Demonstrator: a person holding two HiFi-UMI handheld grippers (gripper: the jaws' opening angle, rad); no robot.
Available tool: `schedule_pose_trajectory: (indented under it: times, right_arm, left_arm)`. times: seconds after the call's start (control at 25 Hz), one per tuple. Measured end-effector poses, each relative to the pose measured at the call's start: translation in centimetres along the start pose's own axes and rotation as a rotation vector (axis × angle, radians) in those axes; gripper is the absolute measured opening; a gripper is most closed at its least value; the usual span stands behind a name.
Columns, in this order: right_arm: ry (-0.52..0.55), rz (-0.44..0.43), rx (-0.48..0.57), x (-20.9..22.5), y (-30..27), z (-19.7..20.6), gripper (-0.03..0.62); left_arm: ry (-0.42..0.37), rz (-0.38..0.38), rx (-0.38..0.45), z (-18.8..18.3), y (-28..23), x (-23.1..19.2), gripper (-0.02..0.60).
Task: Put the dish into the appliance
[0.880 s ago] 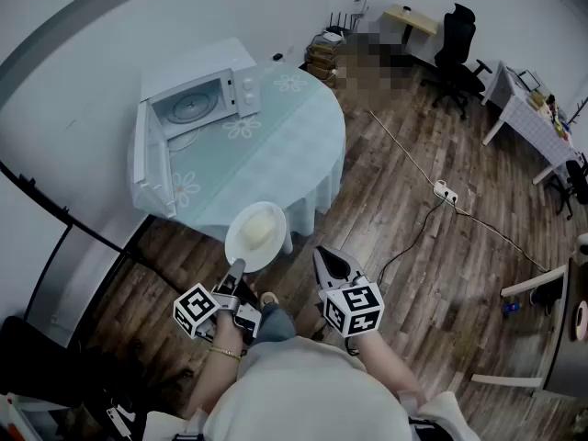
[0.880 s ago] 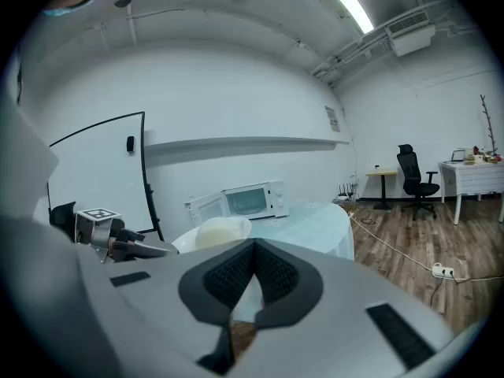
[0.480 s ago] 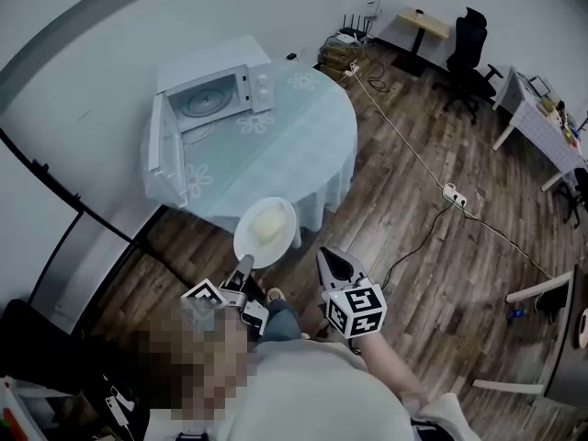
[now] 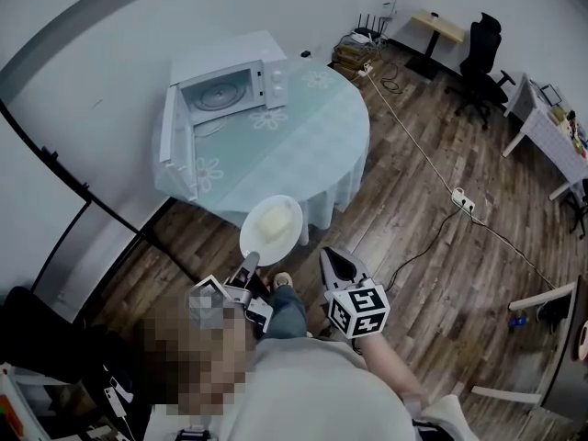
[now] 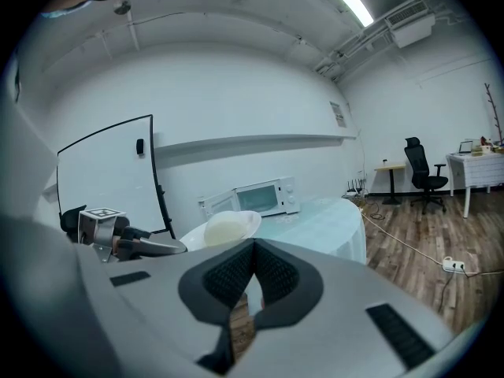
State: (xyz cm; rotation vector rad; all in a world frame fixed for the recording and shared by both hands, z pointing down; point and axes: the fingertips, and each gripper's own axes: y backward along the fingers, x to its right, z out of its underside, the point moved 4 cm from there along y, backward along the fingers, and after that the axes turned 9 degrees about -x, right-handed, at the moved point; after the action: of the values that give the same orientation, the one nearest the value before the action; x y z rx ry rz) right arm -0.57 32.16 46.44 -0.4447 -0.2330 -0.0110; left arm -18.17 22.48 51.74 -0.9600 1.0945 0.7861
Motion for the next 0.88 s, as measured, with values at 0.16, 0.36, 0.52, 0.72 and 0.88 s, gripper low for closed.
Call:
schedule_pose_trajectory:
  times: [0.16, 0.36, 0.52, 0.72, 0.88]
  right_arm:
    - [-0.009, -0.002, -0.004, 0.3, -1.0, -0.2, 0.006]
    - [-0.008, -0.014, -0.009, 0.8, -2.9, -1.2, 0.006]
    - [0.008, -0.025, -0.018, 1.3, -4.9, -2.4, 0.006]
    - [0.018, -0.032, -0.015, 2.6, -8.2, -4.3, 0.006]
    - [0.027, -0.039, -0.022, 3.6, -11.3, -5.9, 0.006]
  left_arm:
    - [-0.002, -0.001, -0.002, -0.8, -0.6, -0.2, 0.031]
    - [0.003, -0.004, -0.001, -2.2, -1.9, -0.4, 0.031]
    - [0.009, -0.006, 0.007, -4.1, -3.4, -0.6, 0.031]
    - [0.009, -0.009, 0.020, -7.2, -6.0, -0.8, 0.031]
    - [0.015, -0.011, 0.025, -9.8, -8.3, -0.9, 0.031]
